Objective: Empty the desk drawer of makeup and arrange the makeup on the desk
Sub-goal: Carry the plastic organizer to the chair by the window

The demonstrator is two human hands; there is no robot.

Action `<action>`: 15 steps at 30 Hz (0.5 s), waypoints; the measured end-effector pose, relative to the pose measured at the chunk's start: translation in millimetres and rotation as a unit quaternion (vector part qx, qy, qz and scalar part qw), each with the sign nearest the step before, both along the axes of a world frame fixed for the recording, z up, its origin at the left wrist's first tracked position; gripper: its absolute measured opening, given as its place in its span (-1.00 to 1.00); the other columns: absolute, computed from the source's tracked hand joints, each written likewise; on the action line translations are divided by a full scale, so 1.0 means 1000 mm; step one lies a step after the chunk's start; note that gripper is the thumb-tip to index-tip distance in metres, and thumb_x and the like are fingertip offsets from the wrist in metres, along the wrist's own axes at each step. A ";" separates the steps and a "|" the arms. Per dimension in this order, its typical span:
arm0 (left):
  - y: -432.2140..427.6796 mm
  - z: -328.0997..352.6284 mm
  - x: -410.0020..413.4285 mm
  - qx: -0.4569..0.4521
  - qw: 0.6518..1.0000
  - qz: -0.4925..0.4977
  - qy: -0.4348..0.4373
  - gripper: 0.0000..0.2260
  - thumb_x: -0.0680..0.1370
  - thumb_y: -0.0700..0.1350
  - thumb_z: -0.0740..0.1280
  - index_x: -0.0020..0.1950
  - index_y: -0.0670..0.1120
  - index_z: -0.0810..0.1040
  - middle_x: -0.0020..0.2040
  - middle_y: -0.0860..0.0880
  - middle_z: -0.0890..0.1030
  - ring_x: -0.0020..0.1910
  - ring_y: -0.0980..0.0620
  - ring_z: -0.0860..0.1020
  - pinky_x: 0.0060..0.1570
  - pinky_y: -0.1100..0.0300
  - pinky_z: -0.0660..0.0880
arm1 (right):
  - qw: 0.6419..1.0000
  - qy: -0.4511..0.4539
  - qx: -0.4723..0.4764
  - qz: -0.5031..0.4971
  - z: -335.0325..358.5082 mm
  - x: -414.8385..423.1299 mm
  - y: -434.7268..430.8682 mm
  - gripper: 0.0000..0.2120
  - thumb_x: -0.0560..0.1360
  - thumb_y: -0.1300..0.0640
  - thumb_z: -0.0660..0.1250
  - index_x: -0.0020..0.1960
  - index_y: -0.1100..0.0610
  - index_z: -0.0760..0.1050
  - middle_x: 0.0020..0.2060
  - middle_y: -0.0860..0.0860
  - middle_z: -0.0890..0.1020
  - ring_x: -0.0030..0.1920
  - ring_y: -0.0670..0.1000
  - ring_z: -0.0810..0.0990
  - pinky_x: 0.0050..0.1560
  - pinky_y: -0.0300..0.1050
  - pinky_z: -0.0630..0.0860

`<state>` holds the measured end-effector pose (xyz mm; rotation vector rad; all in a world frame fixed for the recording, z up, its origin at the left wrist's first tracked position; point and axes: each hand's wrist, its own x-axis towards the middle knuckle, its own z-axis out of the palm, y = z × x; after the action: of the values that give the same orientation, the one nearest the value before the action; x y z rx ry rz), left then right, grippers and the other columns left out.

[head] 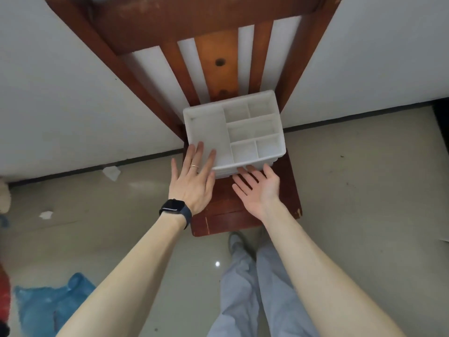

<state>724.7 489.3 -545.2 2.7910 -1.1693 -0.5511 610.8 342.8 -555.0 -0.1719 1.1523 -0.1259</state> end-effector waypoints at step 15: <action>-0.006 -0.012 -0.008 -0.019 0.999 0.048 -0.010 -0.54 0.71 0.09 -0.08 0.63 0.14 0.03 0.65 0.02 -0.02 0.61 0.03 -0.20 0.51 -0.27 -0.12 | 0.996 -0.060 0.035 -0.057 -0.030 0.003 0.007 -0.21 0.30 -0.35 0.52 0.31 0.18 0.56 0.24 0.14 0.66 0.16 0.18 0.69 0.34 0.20 0.47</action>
<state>716.4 483.4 -556.9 2.8089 -1.0320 -0.4906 613.8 349.9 -584.5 -0.0359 1.0447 -0.1929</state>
